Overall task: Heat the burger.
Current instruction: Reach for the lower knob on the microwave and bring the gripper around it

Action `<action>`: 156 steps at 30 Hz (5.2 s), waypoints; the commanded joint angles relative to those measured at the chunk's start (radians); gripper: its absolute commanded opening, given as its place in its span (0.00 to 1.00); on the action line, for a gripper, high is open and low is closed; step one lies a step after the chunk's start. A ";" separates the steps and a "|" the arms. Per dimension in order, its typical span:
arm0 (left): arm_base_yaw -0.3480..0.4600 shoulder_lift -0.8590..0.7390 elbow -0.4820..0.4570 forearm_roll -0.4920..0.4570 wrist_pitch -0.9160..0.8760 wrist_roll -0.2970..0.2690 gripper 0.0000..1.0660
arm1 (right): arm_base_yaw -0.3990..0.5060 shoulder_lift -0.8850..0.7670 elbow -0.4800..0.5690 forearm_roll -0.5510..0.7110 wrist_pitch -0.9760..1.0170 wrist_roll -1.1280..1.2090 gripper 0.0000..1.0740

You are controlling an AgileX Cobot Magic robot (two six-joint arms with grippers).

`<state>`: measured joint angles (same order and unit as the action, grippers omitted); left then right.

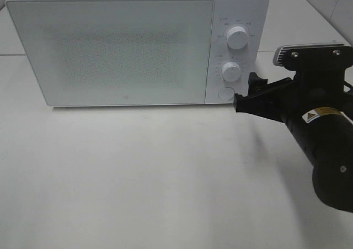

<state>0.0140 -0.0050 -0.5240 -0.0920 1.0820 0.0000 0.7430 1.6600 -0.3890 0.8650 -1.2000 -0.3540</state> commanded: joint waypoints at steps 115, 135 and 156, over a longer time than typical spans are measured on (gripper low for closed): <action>0.002 -0.016 0.004 -0.003 -0.012 -0.006 0.94 | -0.090 0.424 -0.435 -0.292 0.049 0.554 0.01; 0.002 -0.016 0.004 -0.003 -0.012 -0.006 0.94 | -0.090 0.424 -0.435 -0.487 0.062 1.438 0.02; 0.002 -0.016 0.004 -0.003 -0.012 -0.006 0.94 | -0.090 0.424 -0.435 -0.483 0.042 1.915 0.03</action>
<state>0.0140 -0.0050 -0.5240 -0.0920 1.0820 0.0000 0.6270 2.0890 -0.7840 0.6330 -1.1960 1.5520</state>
